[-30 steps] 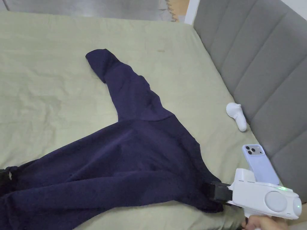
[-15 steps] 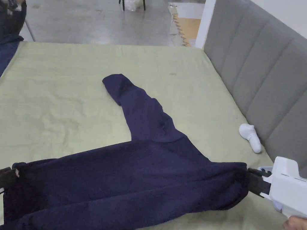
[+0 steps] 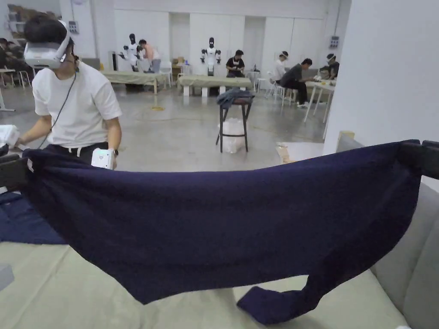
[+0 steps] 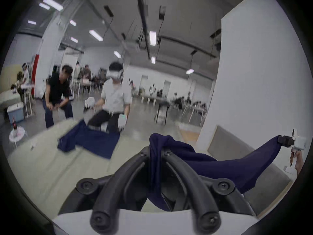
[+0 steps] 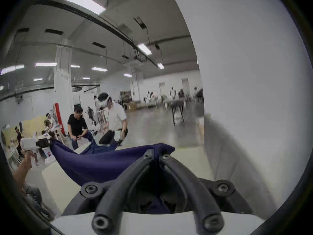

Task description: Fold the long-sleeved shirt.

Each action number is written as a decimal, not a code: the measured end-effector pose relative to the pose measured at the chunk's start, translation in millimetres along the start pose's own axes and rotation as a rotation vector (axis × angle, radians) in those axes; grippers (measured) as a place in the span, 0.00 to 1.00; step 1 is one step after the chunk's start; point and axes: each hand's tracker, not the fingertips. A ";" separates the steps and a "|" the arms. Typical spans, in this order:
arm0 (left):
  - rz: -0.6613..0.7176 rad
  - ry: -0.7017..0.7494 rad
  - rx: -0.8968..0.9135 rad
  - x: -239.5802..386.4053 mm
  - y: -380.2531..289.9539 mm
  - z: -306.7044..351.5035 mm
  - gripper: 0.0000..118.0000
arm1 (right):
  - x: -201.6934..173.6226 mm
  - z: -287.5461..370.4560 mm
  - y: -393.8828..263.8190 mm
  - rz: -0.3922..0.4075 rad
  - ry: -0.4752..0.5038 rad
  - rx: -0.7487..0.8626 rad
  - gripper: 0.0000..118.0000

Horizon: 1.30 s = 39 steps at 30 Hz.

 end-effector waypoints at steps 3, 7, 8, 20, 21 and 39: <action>0.011 0.007 0.086 10.2 61.9 0.8 0.13 | -9.2 -9.6 64.0 0.046 -0.011 0.066 0.01; -0.022 0.016 0.163 29.1 134.9 -7.5 0.13 | -29.5 -27.0 139.6 0.116 -0.063 0.138 0.01; -0.041 0.029 0.189 33.9 150.3 -10.3 0.13 | -32.0 -33.1 154.5 0.124 -0.083 0.161 0.01; -0.053 0.080 0.275 53.7 271.4 -85.5 0.13 | -54.7 -106.9 274.2 0.135 -0.209 0.288 0.01; -0.040 0.073 0.281 51.5 275.6 -93.7 0.13 | -54.8 -114.6 276.6 0.137 -0.217 0.290 0.01; -0.084 0.139 0.290 35.8 256.9 -263.2 0.13 | -16.1 -287.8 225.2 0.091 -0.250 0.359 0.01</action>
